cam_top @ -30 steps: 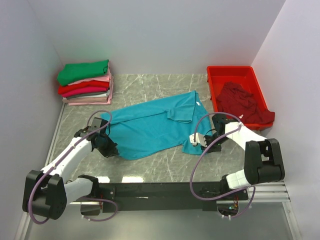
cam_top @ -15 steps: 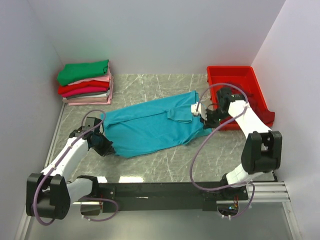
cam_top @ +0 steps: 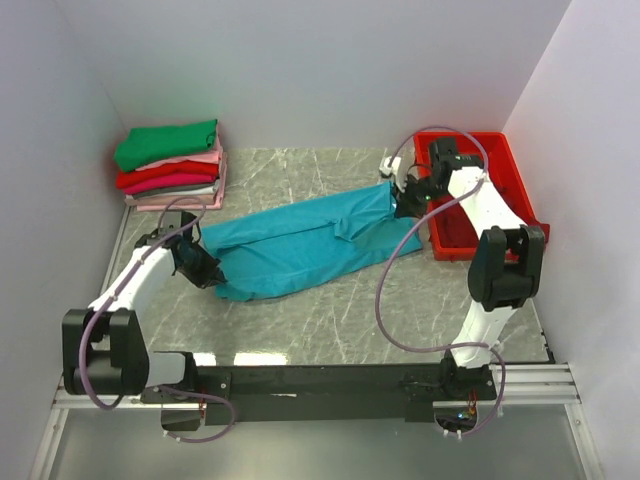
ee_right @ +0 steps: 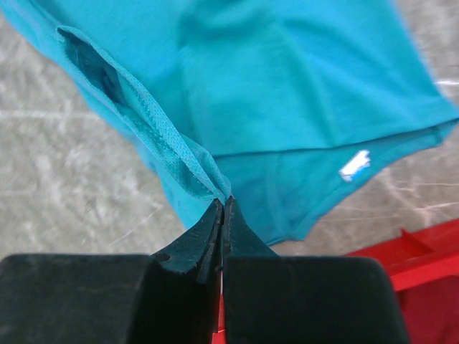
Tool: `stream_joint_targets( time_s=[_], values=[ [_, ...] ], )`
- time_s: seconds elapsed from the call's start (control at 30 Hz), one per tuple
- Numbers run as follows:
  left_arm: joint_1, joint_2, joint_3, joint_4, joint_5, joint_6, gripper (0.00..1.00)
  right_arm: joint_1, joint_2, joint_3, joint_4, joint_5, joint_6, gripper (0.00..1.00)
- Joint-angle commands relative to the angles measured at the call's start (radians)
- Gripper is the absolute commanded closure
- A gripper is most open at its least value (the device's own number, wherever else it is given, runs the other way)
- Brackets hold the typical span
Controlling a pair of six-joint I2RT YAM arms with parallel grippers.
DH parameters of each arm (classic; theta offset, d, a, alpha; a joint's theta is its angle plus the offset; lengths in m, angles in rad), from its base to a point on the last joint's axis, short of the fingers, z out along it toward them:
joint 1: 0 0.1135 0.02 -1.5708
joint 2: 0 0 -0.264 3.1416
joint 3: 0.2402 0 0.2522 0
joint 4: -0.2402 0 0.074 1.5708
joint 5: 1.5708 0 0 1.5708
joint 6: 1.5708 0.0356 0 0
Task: Fold and stack the t-shirts
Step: Fold the tshirt
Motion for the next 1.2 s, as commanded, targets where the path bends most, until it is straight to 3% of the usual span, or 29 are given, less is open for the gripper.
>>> stream_joint_targets(
  time_s=[0.0, 0.53, 1.17],
  values=[
    [0.018, 0.041, 0.058, 0.029, 0.015, 0.044, 1.00, -0.004, 0.029, 0.094, 0.057, -0.011, 0.104, 1.00],
    [0.048, 0.236, 0.262, 0.043, -0.038, 0.127, 1.00, -0.006, 0.156, 0.206, 0.173, 0.045, 0.270, 1.00],
    [0.049, 0.320, 0.319, 0.040, -0.125, 0.159, 1.00, -0.007, 0.199, 0.232, 0.233, 0.071, 0.368, 1.00]
  ],
)
